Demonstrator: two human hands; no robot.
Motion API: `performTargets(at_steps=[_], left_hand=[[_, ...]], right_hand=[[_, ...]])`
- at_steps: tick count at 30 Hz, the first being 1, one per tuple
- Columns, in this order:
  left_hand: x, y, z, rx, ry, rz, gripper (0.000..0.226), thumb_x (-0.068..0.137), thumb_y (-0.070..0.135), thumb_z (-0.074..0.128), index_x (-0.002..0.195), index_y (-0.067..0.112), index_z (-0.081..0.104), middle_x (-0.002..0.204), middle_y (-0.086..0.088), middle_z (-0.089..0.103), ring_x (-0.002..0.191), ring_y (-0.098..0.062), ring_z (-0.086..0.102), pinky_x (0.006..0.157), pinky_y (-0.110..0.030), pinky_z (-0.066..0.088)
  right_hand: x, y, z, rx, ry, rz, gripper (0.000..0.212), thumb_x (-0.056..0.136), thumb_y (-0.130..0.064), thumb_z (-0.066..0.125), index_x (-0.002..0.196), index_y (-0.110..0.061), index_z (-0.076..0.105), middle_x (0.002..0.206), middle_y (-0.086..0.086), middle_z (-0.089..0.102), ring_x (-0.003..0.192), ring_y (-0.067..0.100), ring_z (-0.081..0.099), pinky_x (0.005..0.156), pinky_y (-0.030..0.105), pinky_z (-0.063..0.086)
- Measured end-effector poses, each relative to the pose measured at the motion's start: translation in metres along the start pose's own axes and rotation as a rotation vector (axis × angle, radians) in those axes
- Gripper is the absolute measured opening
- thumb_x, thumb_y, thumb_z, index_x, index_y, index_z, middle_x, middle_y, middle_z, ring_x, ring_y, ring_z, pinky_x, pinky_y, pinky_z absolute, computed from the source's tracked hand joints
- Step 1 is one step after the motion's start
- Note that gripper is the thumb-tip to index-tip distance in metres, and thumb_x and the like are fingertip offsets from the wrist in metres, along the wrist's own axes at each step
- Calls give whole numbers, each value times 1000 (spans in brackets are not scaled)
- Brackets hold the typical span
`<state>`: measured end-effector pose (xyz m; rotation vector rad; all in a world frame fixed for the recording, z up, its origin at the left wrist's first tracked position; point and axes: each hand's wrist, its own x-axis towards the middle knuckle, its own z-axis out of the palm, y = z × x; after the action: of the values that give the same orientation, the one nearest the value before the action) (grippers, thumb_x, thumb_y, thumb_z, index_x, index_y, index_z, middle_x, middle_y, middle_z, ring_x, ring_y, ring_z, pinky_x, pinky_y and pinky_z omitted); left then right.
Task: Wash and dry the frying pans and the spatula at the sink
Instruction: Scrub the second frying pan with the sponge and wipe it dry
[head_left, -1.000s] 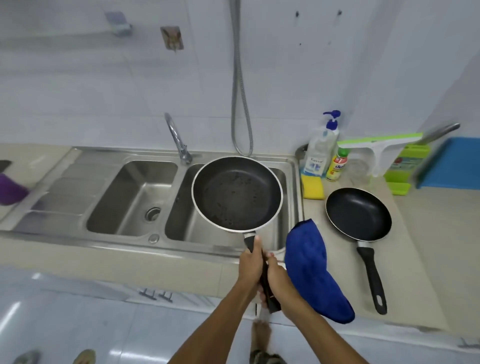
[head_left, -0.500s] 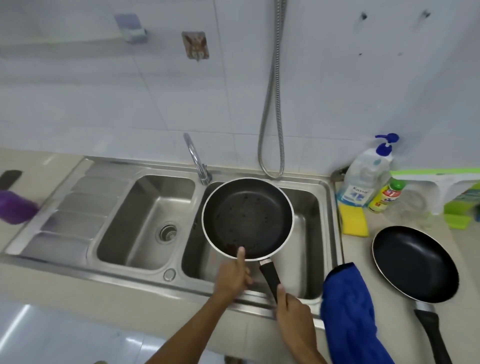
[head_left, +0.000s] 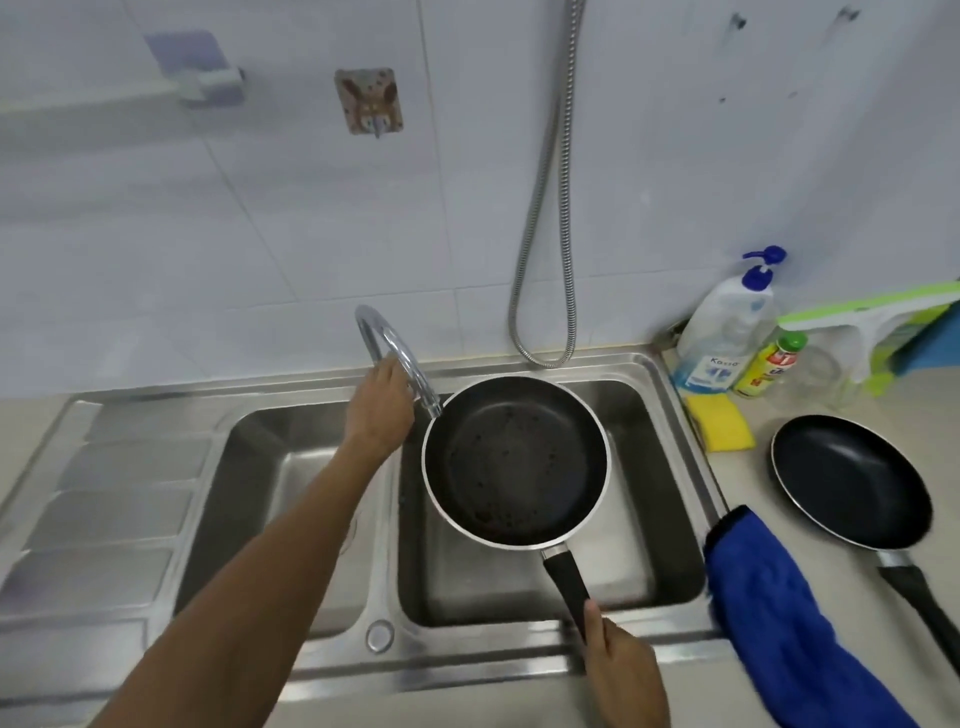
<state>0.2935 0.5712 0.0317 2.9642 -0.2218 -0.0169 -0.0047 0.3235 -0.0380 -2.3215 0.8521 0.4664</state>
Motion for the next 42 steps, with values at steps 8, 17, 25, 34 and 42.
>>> performTargets(at_steps=[8, 17, 25, 34, 42], left_hand=[[41, -32, 39, 122, -143, 117, 57, 95, 11, 57, 148, -3, 41, 159, -18, 35, 142, -35, 43, 110, -48, 47], [20, -36, 44, -13, -51, 123, 24, 98, 11, 47, 120, 7, 53, 125, -10, 48, 108, -37, 61, 83, -50, 53], [1, -31, 39, -210, 0, 35, 37, 101, 13, 49, 135, 11, 36, 141, -15, 52, 121, -40, 58, 91, -57, 53], [-12, -25, 35, -285, 65, 41, 27, 98, 2, 53, 122, 11, 47, 126, -12, 58, 110, -37, 64, 88, -52, 53], [-13, -20, 24, -201, 60, -20, 27, 103, 11, 43, 129, 10, 51, 129, -15, 65, 107, -40, 67, 86, -51, 53]], right_hand=[[-9, -18, 25, 32, 67, 46, 106, 55, -87, -24, 80, -30, 62, 103, 5, 74, 100, 32, 64, 76, 34, 42], [-14, -22, 35, 73, 108, 1, 59, 100, -59, 19, 71, -27, 58, 89, 4, 73, 88, 29, 63, 77, 36, 48], [-22, -23, 39, 97, 102, -44, 64, 101, -57, 22, 77, -23, 71, 75, -6, 68, 74, 17, 62, 72, 33, 47], [-28, -32, 36, 77, 98, -57, 60, 102, -56, 23, 77, -26, 69, 72, -11, 61, 67, 4, 55, 72, 26, 41], [-27, -31, 35, 69, 80, -57, 56, 102, -54, 24, 76, -27, 65, 73, -9, 62, 66, 6, 55, 71, 26, 42]])
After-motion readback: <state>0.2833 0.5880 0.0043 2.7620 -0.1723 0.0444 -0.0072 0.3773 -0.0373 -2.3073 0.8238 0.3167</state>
